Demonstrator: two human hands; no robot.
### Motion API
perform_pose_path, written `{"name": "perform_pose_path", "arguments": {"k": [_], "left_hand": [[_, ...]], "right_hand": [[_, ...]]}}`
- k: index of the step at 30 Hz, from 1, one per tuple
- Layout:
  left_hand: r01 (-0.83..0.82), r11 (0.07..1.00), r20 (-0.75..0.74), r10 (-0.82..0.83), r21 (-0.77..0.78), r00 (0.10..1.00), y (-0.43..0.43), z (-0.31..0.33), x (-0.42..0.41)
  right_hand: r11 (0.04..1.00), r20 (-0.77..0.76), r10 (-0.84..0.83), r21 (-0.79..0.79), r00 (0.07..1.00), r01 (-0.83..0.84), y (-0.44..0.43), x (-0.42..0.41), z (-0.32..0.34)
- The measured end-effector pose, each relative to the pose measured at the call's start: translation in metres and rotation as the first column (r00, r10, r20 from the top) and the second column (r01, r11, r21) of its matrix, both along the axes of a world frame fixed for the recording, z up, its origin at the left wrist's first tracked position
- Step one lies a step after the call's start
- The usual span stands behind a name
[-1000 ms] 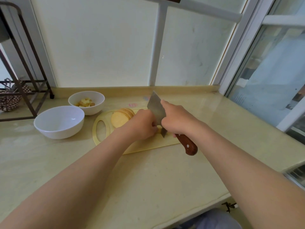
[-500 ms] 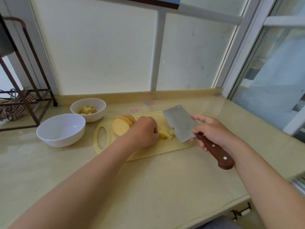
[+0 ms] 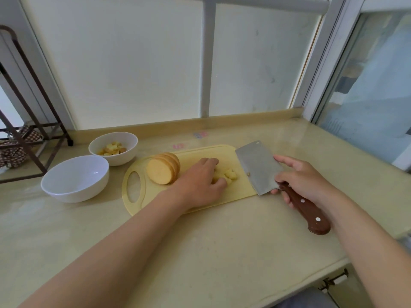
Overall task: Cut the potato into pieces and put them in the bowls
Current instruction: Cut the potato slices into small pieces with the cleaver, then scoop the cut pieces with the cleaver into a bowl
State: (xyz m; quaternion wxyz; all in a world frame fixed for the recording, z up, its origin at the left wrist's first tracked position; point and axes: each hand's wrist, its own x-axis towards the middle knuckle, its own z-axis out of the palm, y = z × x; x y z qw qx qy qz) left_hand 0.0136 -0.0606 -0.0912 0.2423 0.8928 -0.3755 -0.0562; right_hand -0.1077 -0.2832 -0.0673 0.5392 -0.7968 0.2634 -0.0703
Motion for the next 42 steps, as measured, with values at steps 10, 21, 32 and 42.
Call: {"name": "perform_pose_path", "arguments": {"k": [10,21,32,42], "left_hand": [[0.070,0.985,0.092,-0.085,0.156,0.992,-0.008,-0.011,-0.006],[0.114,0.981,0.101,-0.130,0.156,0.986,-0.010,-0.020,0.004],[0.136,0.988,0.152,-0.123,-0.074,0.981,-0.016,-0.020,0.005],[0.157,0.968,0.176,-0.123,-0.194,0.977,-0.035,-0.005,0.009]], "right_hand": [[0.971,-0.085,0.183,-0.138,0.979,-0.193,0.046,0.016,-0.009],[0.956,-0.119,0.257,-0.114,0.959,-0.270,0.054,0.023,-0.014],[0.953,-0.048,0.303,0.005,0.952,-0.303,0.045,0.019,-0.014],[0.950,0.050,0.286,0.119,0.957,-0.290,0.040,0.021,-0.019]]}}
